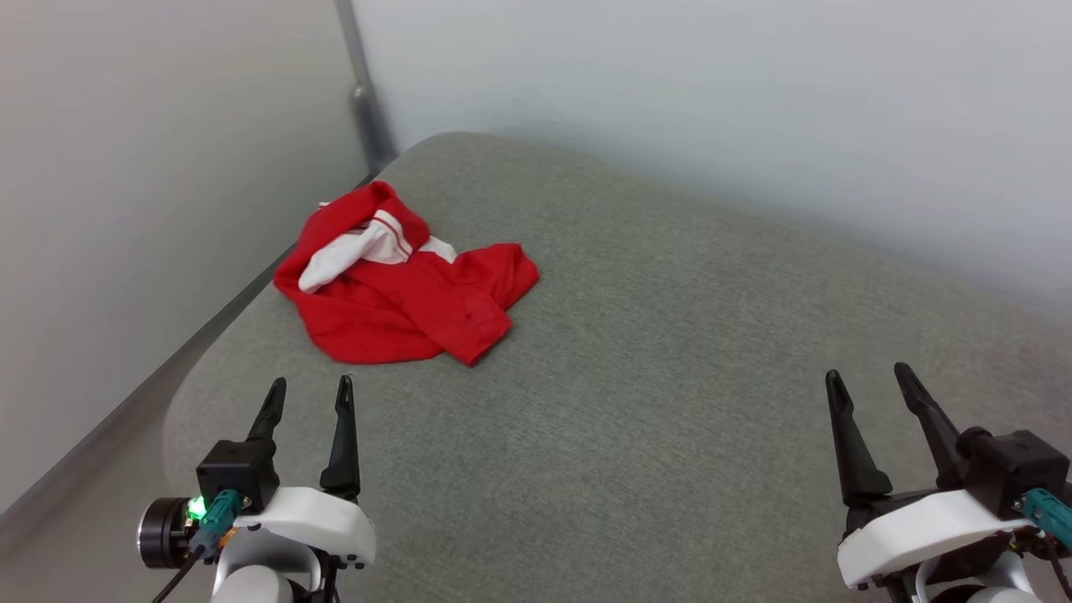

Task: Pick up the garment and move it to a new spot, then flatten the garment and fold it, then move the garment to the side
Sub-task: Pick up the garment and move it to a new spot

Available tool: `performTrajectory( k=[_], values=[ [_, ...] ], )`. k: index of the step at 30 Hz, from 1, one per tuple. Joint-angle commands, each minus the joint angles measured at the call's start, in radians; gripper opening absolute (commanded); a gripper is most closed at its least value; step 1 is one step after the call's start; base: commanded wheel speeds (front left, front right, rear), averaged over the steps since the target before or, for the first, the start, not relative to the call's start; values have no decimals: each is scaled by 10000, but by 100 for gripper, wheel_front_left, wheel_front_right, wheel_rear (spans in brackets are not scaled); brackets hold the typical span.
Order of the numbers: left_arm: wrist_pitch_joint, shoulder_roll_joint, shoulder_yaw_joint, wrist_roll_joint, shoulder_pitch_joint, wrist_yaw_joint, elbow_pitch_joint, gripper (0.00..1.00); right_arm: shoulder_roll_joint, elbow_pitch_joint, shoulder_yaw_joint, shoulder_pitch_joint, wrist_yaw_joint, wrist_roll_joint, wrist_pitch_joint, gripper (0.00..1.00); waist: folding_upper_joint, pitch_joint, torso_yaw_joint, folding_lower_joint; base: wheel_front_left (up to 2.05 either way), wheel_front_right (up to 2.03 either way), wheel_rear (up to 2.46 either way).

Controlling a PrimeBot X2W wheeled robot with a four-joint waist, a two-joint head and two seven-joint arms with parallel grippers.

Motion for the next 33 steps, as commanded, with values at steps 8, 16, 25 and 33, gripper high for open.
performTrajectory(
  k=[8,16,25,33],
  values=[
    [-27,122,59,-66,-49,50,-114,100,7,-180,191,-6,-3,-186,98,100,0,98,454,0,0,0,0],
    [-22,239,52,-78,-362,47,-108,100,7,-388,304,-206,-3,-319,271,100,0,419,425,0,0,0,0],
    [299,534,-11,-352,-2356,-523,141,100,-142,-938,468,-892,-3,-614,712,100,0,1760,-233,0,0,0,0],
    [2022,1261,175,-917,-5114,-1014,1394,100,-498,-1506,713,-1643,-3,-695,1133,100,0,3347,-1138,0,0,0,0]
  ],
)
